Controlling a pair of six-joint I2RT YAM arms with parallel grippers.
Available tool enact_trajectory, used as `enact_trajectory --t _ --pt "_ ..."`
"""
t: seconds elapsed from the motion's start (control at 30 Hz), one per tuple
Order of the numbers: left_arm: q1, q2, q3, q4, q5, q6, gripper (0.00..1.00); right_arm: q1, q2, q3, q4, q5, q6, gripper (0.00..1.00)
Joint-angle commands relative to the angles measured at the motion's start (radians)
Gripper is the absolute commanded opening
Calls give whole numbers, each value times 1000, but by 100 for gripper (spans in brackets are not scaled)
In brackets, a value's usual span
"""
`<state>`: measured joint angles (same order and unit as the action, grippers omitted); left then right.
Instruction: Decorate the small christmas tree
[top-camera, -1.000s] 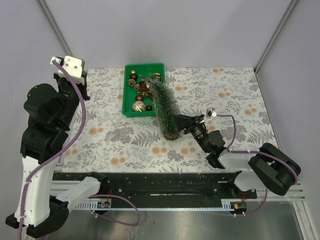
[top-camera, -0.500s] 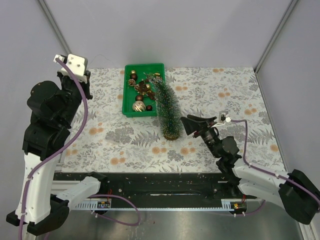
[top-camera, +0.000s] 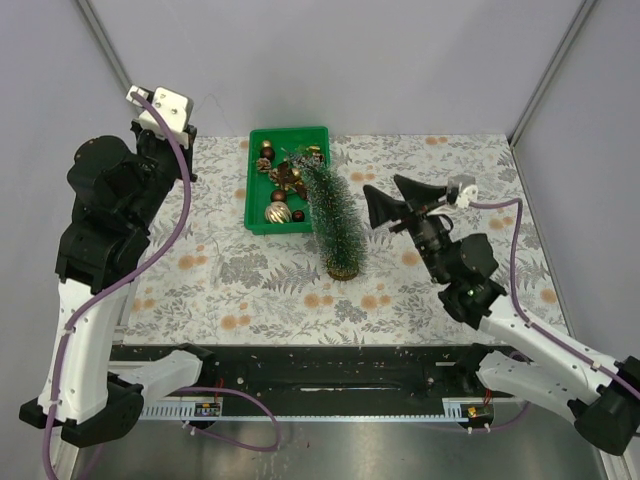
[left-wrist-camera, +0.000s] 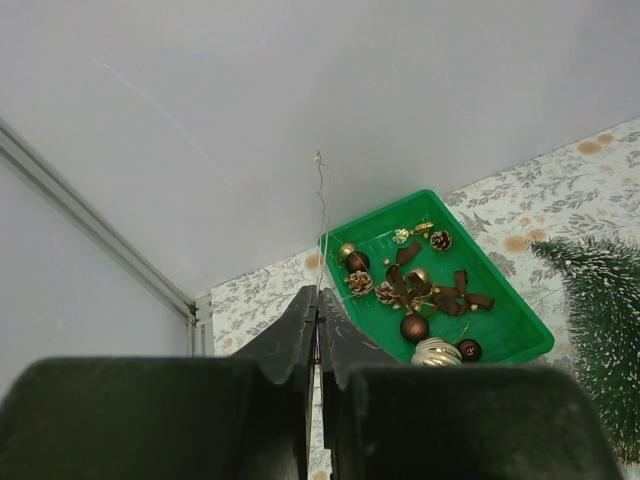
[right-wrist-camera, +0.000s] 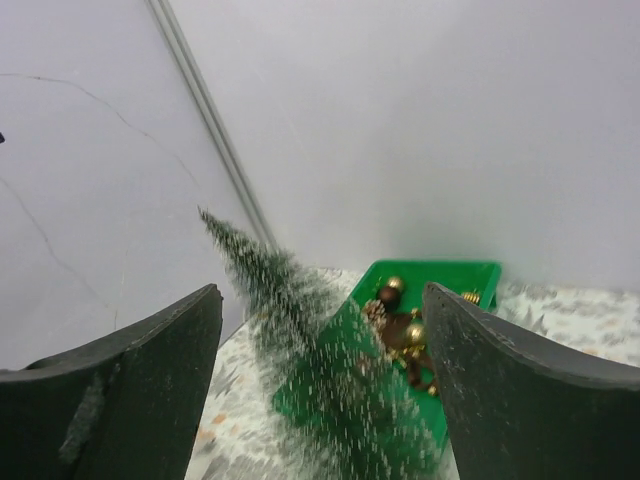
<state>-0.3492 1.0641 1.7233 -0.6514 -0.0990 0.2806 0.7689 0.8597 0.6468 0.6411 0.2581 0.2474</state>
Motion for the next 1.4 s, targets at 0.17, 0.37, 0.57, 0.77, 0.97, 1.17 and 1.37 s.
enact_trajectory --t 0.17,0.37,0.57,0.77,0.97,1.17,1.37 --pt "3 17 53 72 44 20 6 1 206 312 -101 -113 -148 93" --pt "4 -15 29 72 35 29 6 56 217 350 -168 -231 -53 97" --pt "3 -47 13 70 30 32 6 242 277 375 -192 -197 -62 95" --pt "3 -62 5 55 30 26 6 303 444 366 -101 -197 52 93" --pt "4 -75 28 30 36 12 6 395 620 494 -126 -36 27 89" --pt "3 -90 27 16 41 9 6 426 713 487 92 -89 44 90" --pt "3 -104 18 16 42 8 6 429 794 531 178 -74 27 89"
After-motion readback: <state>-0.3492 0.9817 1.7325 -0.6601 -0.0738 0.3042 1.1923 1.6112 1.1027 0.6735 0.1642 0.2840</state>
